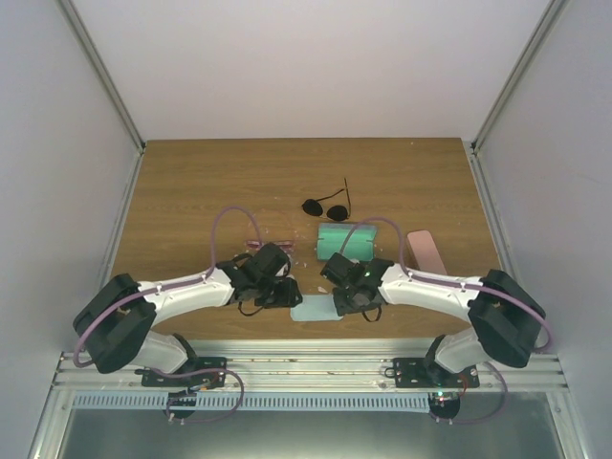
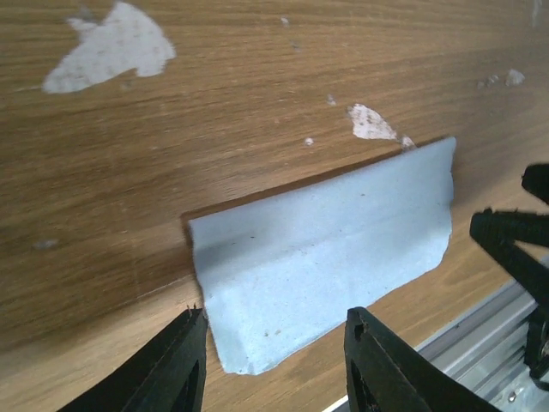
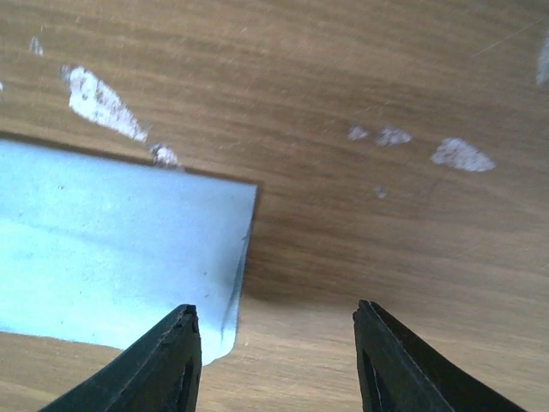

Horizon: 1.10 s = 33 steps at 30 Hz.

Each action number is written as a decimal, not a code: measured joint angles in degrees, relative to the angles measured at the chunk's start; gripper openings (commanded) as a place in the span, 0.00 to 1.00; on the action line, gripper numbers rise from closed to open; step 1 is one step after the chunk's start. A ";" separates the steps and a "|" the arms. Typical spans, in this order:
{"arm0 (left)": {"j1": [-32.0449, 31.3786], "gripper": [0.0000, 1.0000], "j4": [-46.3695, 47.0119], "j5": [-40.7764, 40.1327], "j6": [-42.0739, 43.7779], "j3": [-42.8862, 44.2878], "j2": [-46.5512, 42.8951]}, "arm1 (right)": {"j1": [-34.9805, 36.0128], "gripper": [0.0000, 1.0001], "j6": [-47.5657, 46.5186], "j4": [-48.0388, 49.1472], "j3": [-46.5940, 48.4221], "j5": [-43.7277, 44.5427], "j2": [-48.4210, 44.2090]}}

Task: Organize the sunglasses
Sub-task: Pick up the glasses cleaning cloth from the center of the board.

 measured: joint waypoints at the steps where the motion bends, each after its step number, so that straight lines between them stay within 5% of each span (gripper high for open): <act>1: -0.07 0.45 -0.46 -0.50 -0.72 0.00 -0.35 | 0.59 0.48 0.35 -0.09 0.04 -0.04 0.15; 26: -2.43 0.27 3.87 -0.48 -9.09 -1.31 5.01 | 2.80 0.03 0.94 5.95 -0.20 -3.50 5.31; 33: -2.58 0.26 3.80 -0.90 -9.75 -1.29 5.01 | 2.80 0.01 1.01 6.34 -0.39 -3.78 5.29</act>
